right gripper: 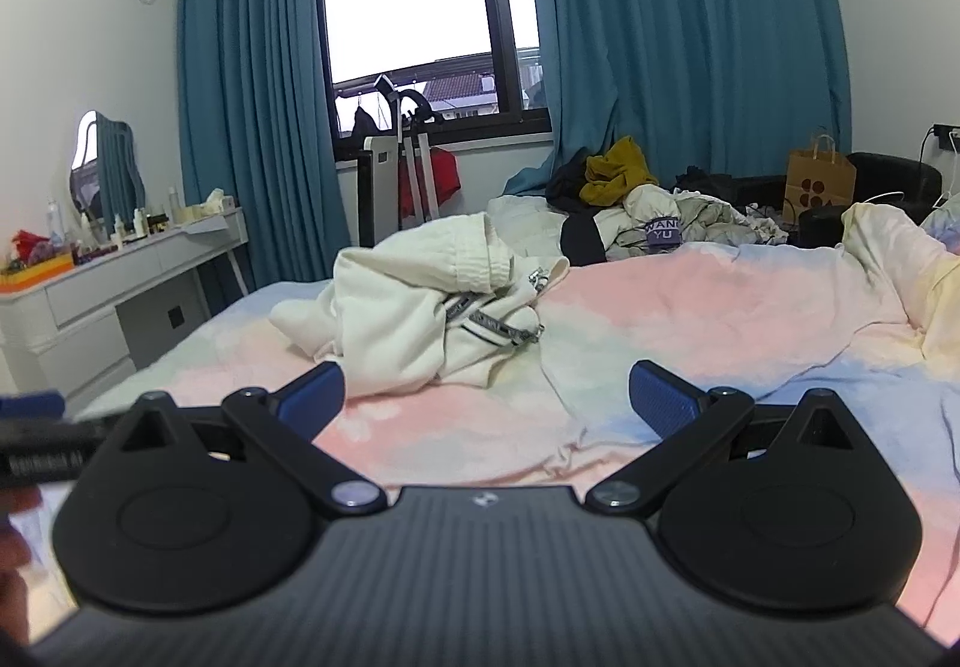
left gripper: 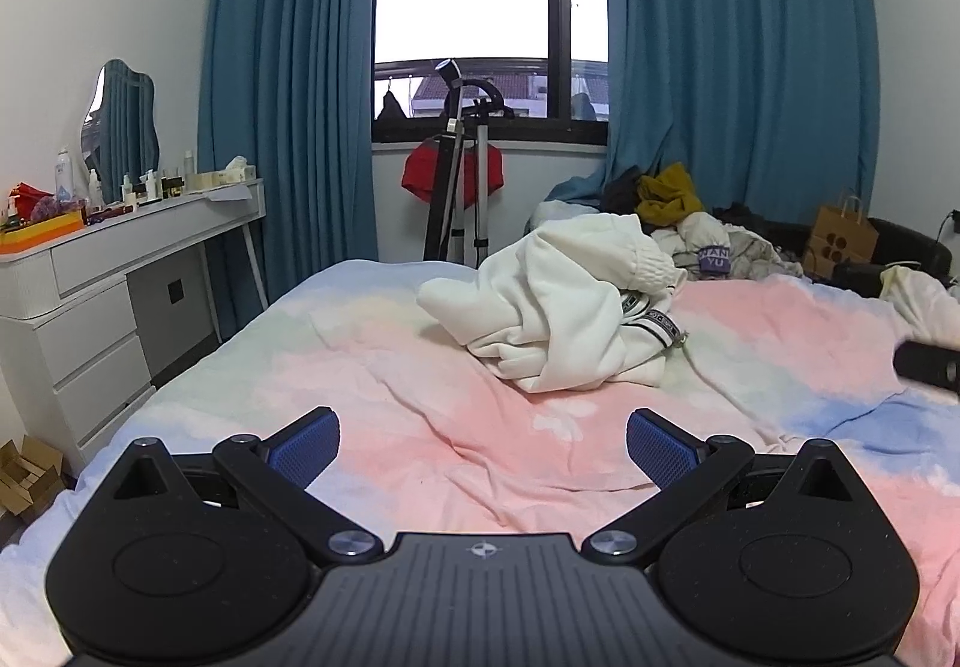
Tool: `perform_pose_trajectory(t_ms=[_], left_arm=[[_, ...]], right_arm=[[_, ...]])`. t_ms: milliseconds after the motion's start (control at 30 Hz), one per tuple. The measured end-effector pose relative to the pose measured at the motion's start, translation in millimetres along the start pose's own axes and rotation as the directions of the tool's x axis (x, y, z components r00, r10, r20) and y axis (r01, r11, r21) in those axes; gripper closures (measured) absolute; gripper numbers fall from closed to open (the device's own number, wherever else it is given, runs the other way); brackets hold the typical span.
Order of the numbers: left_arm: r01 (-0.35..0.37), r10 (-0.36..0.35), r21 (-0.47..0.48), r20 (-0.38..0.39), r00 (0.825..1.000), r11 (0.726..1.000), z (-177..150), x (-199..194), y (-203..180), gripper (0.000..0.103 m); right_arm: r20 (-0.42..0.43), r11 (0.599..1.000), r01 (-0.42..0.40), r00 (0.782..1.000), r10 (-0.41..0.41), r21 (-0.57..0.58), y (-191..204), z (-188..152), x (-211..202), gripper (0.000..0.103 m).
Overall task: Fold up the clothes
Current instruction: 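Move both tools toward the cream sweatshirt on the bed, then grasp the ribbed cuff with the left tool while the right tool approaches the hem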
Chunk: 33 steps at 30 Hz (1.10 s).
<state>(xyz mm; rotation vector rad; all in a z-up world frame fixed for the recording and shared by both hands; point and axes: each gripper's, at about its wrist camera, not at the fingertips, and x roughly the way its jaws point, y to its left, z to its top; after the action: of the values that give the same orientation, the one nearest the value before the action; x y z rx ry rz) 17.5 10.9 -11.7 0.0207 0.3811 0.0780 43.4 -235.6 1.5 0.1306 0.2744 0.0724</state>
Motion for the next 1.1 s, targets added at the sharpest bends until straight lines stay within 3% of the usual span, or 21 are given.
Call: perform_pose_trajectory(t_ms=[167,300,467,767,933,1000,1100], left_arm=[[-0.005,0.005,0.03,0.0,1.0,1.0,14,12,-5,0.001],[0.016,-0.016,0.056,0.0,1.0,0.998,30,36,-16,0.001],[0.043,-0.041,0.087,-0.028,0.999,0.995,53,100,-45,0.001],[0.141,-0.131,0.166,-0.066,0.989,0.976,101,229,-121,0.001],[0.172,-0.159,0.206,-0.075,0.984,0.963,126,306,-177,0.003],[0.181,-0.165,0.189,-0.095,0.982,0.965,132,337,-193,0.009],[0.141,-0.124,0.187,-0.098,0.987,0.972,141,375,-212,0.01]], right_arm=[[0.041,0.999,0.039,0.998,-0.04,0.036,-11,34,12,0.0],[0.027,0.989,0.085,0.996,-0.089,0.121,-37,30,21,0.0],[-0.024,0.972,0.127,0.992,-0.125,0.196,-59,9,29,0.0],[-0.038,0.97,0.193,0.981,-0.19,0.149,-64,-15,55,0.0],[-0.068,0.966,0.176,0.984,-0.166,0.188,-74,-25,84,0.0],[-0.101,0.966,0.158,0.985,-0.14,0.204,-77,-32,97,0.0],[-0.127,0.964,0.113,0.988,-0.084,0.241,-82,-42,109,0.0]])
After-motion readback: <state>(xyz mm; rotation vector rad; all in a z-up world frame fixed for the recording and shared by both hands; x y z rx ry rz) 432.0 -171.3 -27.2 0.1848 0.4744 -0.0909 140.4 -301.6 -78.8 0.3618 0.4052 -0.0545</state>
